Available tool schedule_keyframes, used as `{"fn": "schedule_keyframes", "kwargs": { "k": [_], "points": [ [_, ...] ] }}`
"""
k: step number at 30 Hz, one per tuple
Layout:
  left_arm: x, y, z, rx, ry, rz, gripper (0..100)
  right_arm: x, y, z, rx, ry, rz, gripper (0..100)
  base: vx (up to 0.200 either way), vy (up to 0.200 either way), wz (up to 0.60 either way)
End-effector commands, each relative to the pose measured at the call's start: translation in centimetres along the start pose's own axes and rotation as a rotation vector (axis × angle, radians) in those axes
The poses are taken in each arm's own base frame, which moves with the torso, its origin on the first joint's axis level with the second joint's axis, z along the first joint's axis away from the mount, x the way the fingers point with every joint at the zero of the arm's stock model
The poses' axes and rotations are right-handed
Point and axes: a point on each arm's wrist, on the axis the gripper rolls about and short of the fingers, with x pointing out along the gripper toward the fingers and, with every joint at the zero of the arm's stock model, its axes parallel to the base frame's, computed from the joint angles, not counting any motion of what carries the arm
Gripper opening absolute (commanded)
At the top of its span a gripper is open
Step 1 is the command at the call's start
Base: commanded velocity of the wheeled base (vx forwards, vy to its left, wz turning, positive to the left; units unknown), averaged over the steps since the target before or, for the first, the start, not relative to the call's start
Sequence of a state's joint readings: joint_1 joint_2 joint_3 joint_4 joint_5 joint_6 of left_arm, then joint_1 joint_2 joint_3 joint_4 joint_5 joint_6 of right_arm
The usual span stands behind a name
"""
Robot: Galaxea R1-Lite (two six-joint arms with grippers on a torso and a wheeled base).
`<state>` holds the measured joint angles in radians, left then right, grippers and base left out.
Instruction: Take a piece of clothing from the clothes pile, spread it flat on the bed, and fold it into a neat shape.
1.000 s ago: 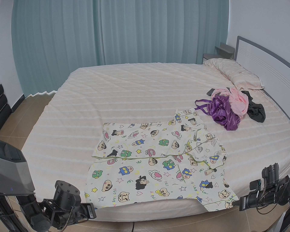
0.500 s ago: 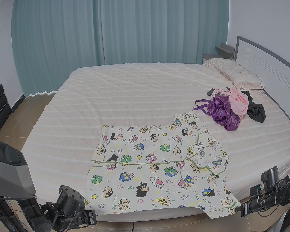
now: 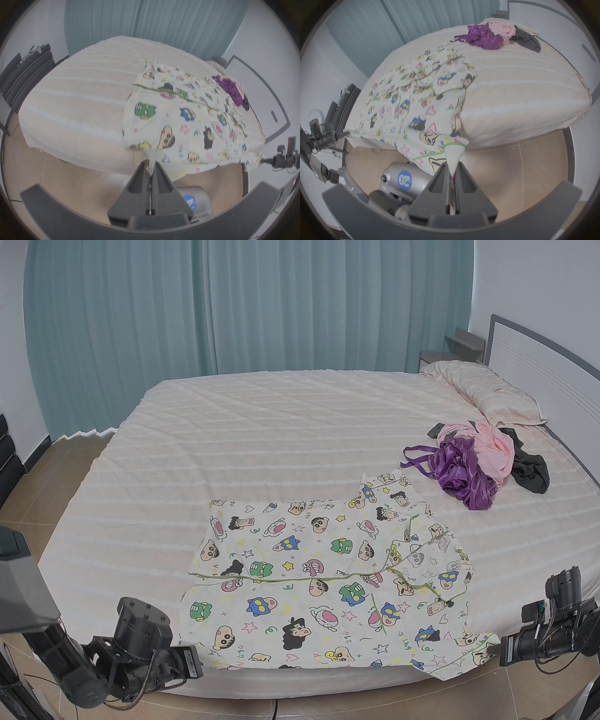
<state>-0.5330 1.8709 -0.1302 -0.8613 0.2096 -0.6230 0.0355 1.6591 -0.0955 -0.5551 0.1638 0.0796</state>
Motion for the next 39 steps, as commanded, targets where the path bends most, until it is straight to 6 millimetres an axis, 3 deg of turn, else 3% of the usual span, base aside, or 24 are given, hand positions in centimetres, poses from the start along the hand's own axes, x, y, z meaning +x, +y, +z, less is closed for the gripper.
{"fn": "schedule_keyframes", "kwargs": {
  "k": [1,6,12,19,24,33,39],
  "points": [
    [0.5,-0.9,4.7,-0.085,-0.098,0.000,0,-0.4,0.5,2.9,0.050,-0.121,0.025,0,0.000,0.000,0.00],
    [1.5,-1.2,7.8,-0.132,-0.114,0.012,0,-0.1,0.7,5.3,0.098,-0.182,0.043,0,0.000,0.000,0.00],
    [4.7,-1.1,10.4,-0.187,-0.107,0.015,0,1.2,0.7,8.7,0.183,-0.235,0.067,0,0.000,0.000,0.00],
    [9.0,-1.4,12.9,-0.272,-0.125,0.030,0,4.6,1.0,12.3,0.268,-0.243,0.085,0,0.000,0.000,0.00],
    [10.6,-1.9,14.8,-0.340,-0.112,0.044,0,6.6,0.9,14.7,0.338,-0.266,0.100,0,0.000,0.000,0.00],
    [13.3,-2.2,16.2,-0.413,-0.094,0.065,0,9.3,0.8,17.1,0.409,-0.290,0.113,0,0.000,0.000,0.00],
    [13.9,-2.1,17.0,-0.465,-0.116,0.056,0,10.5,1.1,18.2,0.456,-0.311,0.113,0,0.000,0.000,0.00]
  ]
}}
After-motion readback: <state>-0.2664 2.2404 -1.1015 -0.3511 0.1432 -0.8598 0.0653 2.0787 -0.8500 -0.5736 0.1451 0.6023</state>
